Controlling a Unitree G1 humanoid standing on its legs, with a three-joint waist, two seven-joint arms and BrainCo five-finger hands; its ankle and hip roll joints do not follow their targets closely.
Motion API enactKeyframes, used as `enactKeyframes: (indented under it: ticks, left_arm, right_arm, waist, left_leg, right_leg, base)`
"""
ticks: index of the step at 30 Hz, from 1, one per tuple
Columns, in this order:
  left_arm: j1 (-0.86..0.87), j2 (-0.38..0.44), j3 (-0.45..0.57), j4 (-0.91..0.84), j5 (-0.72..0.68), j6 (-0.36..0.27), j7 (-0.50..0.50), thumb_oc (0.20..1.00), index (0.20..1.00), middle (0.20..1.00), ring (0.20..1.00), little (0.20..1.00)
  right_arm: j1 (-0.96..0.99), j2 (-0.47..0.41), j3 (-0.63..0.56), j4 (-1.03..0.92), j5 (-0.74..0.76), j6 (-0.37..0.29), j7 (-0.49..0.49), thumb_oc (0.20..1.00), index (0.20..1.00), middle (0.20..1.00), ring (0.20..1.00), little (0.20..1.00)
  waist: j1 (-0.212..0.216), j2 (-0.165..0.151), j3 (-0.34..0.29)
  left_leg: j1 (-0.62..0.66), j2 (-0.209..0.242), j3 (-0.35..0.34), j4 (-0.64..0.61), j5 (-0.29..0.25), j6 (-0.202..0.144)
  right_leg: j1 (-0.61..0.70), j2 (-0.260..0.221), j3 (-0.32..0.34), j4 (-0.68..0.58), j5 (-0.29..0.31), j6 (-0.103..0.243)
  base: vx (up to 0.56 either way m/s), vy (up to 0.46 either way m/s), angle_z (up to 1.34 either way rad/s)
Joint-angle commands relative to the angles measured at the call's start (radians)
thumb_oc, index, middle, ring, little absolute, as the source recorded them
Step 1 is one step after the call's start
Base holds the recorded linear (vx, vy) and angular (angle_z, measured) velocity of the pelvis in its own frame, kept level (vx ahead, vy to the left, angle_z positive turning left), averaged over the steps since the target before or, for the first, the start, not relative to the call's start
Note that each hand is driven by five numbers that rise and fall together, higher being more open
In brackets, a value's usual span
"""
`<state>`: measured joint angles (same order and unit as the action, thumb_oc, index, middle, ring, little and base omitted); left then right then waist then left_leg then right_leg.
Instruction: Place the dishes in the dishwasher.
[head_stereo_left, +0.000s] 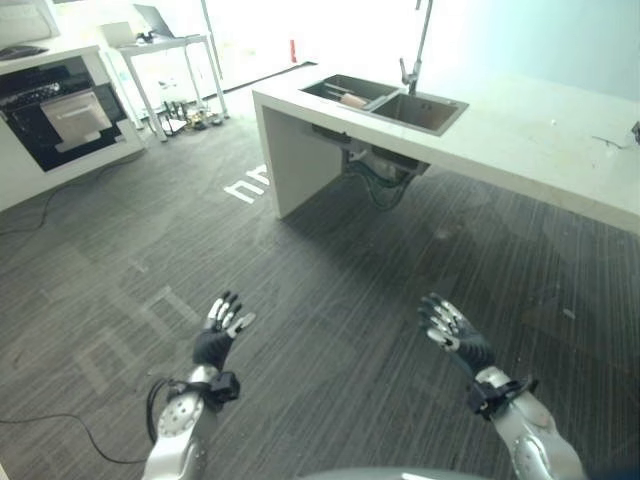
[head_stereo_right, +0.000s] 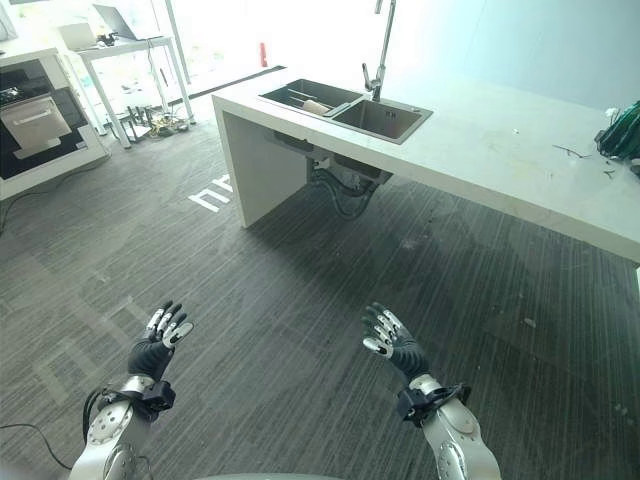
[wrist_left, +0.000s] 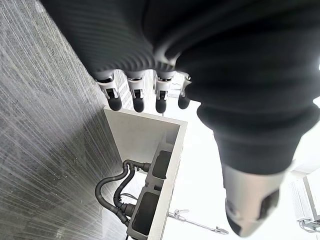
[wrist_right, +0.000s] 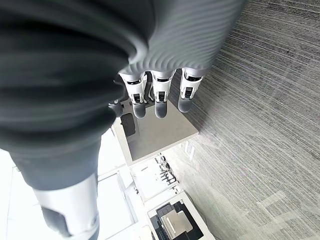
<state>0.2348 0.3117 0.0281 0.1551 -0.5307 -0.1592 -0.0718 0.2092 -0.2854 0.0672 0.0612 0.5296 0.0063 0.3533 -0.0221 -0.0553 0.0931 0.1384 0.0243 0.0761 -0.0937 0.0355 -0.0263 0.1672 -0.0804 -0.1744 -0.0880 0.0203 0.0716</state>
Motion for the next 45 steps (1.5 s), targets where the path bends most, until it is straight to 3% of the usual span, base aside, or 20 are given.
enactKeyframes:
  ticks: [1,9,12,13,15,16,17,20,22,24,27,29,32,34,36,39,41,42,43,45]
  left_arm:
    - [-0.053,0.039,-0.008,-0.054,-0.017,-0.05,-0.005,1.0,1.0,1.0,1.0,1.0]
    - [-0.05,0.044,-0.002,-0.063,-0.02,-0.044,-0.005,1.0,1.0,1.0,1.0,1.0]
    - [-0.05,0.04,0.0,-0.058,-0.03,-0.044,-0.004,1.0,1.0,1.0,1.0,1.0]
    - [-0.05,0.038,-0.002,-0.056,-0.034,-0.053,-0.005,1.0,1.0,1.0,1.0,1.0]
    - [-0.054,0.034,-0.013,-0.043,-0.055,-0.074,-0.005,1.0,1.0,1.0,1.0,1.0]
    - [-0.057,0.03,-0.017,-0.034,-0.057,-0.08,-0.009,1.0,1.0,1.0,1.0,1.0]
    - [-0.06,0.027,-0.02,-0.024,-0.056,-0.085,-0.012,1.0,1.0,1.0,1.0,1.0]
    - [-0.053,0.02,-0.025,-0.037,-0.054,-0.081,0.005,1.0,1.0,1.0,1.0,1.0]
    - [-0.032,0.023,-0.022,-0.05,-0.062,-0.084,0.016,1.0,1.0,1.0,1.0,1.0]
    - [-0.006,0.017,-0.011,-0.049,-0.081,-0.096,0.012,1.0,1.0,1.0,1.0,1.0]
    - [0.001,0.008,-0.009,-0.062,-0.071,-0.089,0.022,1.0,1.0,1.0,1.0,1.0]
    - [-0.019,0.014,-0.012,-0.051,-0.055,-0.089,0.017,1.0,1.0,1.0,1.0,1.0]
    - [-0.04,0.03,-0.003,-0.053,-0.052,-0.072,0.001,1.0,1.0,1.0,1.0,1.0]
    - [-0.046,0.035,-0.001,-0.054,-0.035,-0.068,-0.013,1.0,1.0,1.0,1.0,1.0]
    - [-0.044,0.038,0.004,-0.062,-0.018,-0.06,-0.021,1.0,1.0,1.0,1.0,1.0]
    - [-0.041,0.043,0.003,-0.075,0.002,-0.04,-0.03,1.0,1.0,1.0,1.0,1.0]
    - [-0.041,0.043,-0.003,-0.075,0.018,-0.037,-0.039,1.0,1.0,1.0,1.0,1.0]
    - [-0.037,0.042,-0.01,-0.081,0.025,-0.038,-0.035,1.0,1.0,1.0,1.0,1.0]
    - [-0.038,0.04,-0.015,-0.086,0.026,-0.038,-0.023,1.0,1.0,1.0,1.0,1.0]
    - [-0.045,0.047,-0.014,-0.087,0.01,-0.031,-0.025,1.0,1.0,1.0,1.0,1.0]
  right_arm:
    - [-0.068,-0.037,-0.017,-0.1,0.0,-0.071,-0.001,1.0,1.0,1.0,1.0,1.0]
    - [-0.068,-0.041,-0.011,-0.104,-0.005,-0.079,-0.005,1.0,1.0,1.0,1.0,1.0]
    - [-0.071,-0.048,-0.007,-0.106,-0.002,-0.083,-0.006,1.0,1.0,1.0,1.0,1.0]
    - [-0.077,-0.062,-0.011,-0.103,0.006,-0.079,0.006,1.0,1.0,1.0,1.0,1.0]
    - [-0.077,-0.085,-0.017,-0.097,-0.001,-0.093,0.024,1.0,1.0,1.0,1.0,1.0]
    - [-0.078,-0.088,-0.021,-0.089,0.001,-0.099,0.034,1.0,1.0,1.0,1.0,1.0]
    - [-0.08,-0.086,-0.022,-0.079,-0.004,-0.104,0.036,1.0,1.0,1.0,1.0,1.0]
    - [-0.083,-0.091,-0.032,-0.086,-0.018,-0.094,0.048,1.0,1.0,1.0,1.0,1.0]
    - [-0.065,-0.099,-0.044,-0.097,-0.02,-0.098,0.067,1.0,1.0,1.0,1.0,1.0]
    - [-0.043,-0.108,-0.059,-0.097,-0.016,-0.107,0.089,1.0,1.0,1.0,1.0,1.0]
    - [-0.045,-0.116,-0.058,-0.104,-0.009,-0.098,0.087,1.0,1.0,1.0,1.0,1.0]
    - [-0.055,-0.1,-0.056,-0.11,-0.006,-0.089,0.074,1.0,1.0,1.0,1.0,1.0]
    - [-0.063,-0.085,-0.062,-0.132,-0.007,-0.071,0.048,1.0,1.0,1.0,1.0,1.0]
    - [-0.067,-0.07,-0.062,-0.144,-0.015,-0.069,0.032,1.0,1.0,1.0,1.0,1.0]
    - [-0.065,-0.06,-0.066,-0.155,-0.016,-0.068,0.028,1.0,1.0,1.0,1.0,1.0]
    - [-0.046,-0.042,-0.069,-0.17,-0.025,-0.079,0.025,1.0,1.0,1.0,1.0,1.0]
    - [-0.03,-0.032,-0.06,-0.181,-0.037,-0.091,0.02,1.0,1.0,1.0,1.0,1.0]
    - [-0.023,-0.037,-0.044,-0.187,-0.041,-0.101,0.012,1.0,1.0,1.0,1.0,1.0]
    - [-0.032,-0.043,-0.031,-0.181,-0.045,-0.107,0.007,1.0,1.0,1.0,1.0,1.0]
    - [-0.041,-0.058,-0.026,-0.181,-0.036,-0.104,-0.009,1.0,1.0,1.0,1.0,1.0]
  waist:
    - [-0.009,0.034,0.011]
    - [-0.009,0.038,0.016]
    - [-0.01,0.036,0.026]
    - [-0.007,0.019,0.039]
    - [0.001,-0.01,0.09]
    - [0.0,-0.007,0.103]
    - [-0.001,-0.003,0.114]
    - [-0.006,0.038,0.129]
    - [0.004,0.058,0.128]
    - [0.015,0.066,0.128]
    - [0.021,0.056,0.102]
    - [0.033,0.041,0.077]
    - [0.049,0.026,0.051]
    - [0.053,0.017,0.041]
    - [0.057,0.01,0.034]
    - [0.068,0.007,0.023]
    - [0.069,0.026,0.025]
    - [0.061,0.048,0.032]
    - [0.058,0.053,0.038]
    - [0.051,0.049,0.048]
  left_leg:
    - [0.039,-0.014,0.067,0.006,-0.098,0.005]
    - [0.041,-0.005,0.067,0.006,-0.093,0.0]
    - [0.046,0.006,0.074,0.032,-0.09,-0.012]
    - [-0.016,0.006,0.08,0.177,-0.121,-0.026]
    - [-0.248,0.037,0.074,0.585,-0.011,-0.067]
    - [-0.296,0.063,0.079,0.636,0.009,-0.072]
    - [-0.305,0.087,0.101,0.605,0.023,-0.075]
    - [-0.245,0.146,0.191,0.281,0.088,-0.089]
    - [-0.228,0.158,0.18,0.114,0.165,-0.108]
    - [-0.229,0.168,0.149,0.068,0.225,-0.126]
    - [-0.208,0.167,0.193,0.05,0.16,-0.103]
    - [-0.205,0.139,0.204,0.061,0.097,-0.073]
    - [-0.198,0.101,0.196,0.061,0.065,-0.04]
    - [-0.177,0.066,0.176,0.043,0.047,-0.015]
    - [-0.164,0.039,0.155,0.035,0.031,0.004]
    - [-0.153,-0.004,0.111,0.034,0.003,0.043]
    - [-0.136,-0.014,0.078,0.04,-0.017,0.064]
    - [-0.112,-0.015,0.062,0.04,-0.034,0.072]
    - [-0.098,-0.019,0.061,0.036,-0.039,0.073]
    - [-0.087,-0.03,0.045,0.033,-0.036,0.069]
  right_leg:
    - [-0.009,0.018,-0.022,0.028,-0.043,0.038]
    - [-0.005,0.028,-0.025,0.034,-0.056,0.028]
    - [-0.003,0.042,-0.018,0.046,-0.072,0.01]
    - [-0.01,0.033,-0.017,0.056,-0.072,-0.005]
    - [-0.022,0.021,-0.015,0.082,-0.074,-0.051]
    - [-0.024,0.027,-0.016,0.095,-0.079,-0.059]
    - [-0.017,0.032,-0.012,0.102,-0.087,-0.057]
    - [0.022,0.051,-0.017,0.101,-0.122,-0.028]
    - [0.063,0.058,-0.013,0.084,-0.138,-0.013]
    - [0.113,0.06,-0.001,0.071,-0.162,-0.012]
    - [0.142,0.021,-0.024,0.079,-0.179,0.009]
    - [0.164,-0.024,-0.039,0.094,-0.188,0.04]
    - [0.167,-0.08,-0.056,0.127,-0.182,0.086]
    - [0.13,-0.121,-0.058,0.196,-0.129,0.123]
    - [0.094,-0.147,-0.049,0.272,-0.079,0.136]
    - [0.045,-0.166,-0.015,0.467,0.024,0.138]
    - [-0.029,-0.161,0.011,0.667,0.071,0.127]
    - [-0.12,-0.15,0.014,0.792,0.071,0.106]
    - [-0.172,-0.14,0.009,0.809,0.044,0.088]
    - [-0.183,-0.086,-0.02,0.713,-0.024,0.064]
  base:
    - [0.0,-0.056,0.0]
    - [0.01,-0.073,0.02]
    - [0.03,-0.197,0.05]
    - [-0.04,-0.264,0.03]
    - [-0.05,-0.212,0.16]
    - [0.06,-0.075,0.4]
    - [0.18,0.056,0.3]
    - [0.26,0.207,-0.26]
    - [0.33,0.281,-0.2]
    - [0.39,0.308,0.01]
    - [0.35,0.299,-0.28]
    - [0.35,0.316,-0.1]
    - [0.3,0.281,0.01]
    - [0.29,0.304,0.29]
    - [0.21,0.247,0.4]
    - [0.22,0.274,0.29]
    - [0.21,0.272,0.39]
    - [0.21,0.271,0.39]
    - [0.22,0.198,0.19]
    - [0.24,-0.005,-0.13]
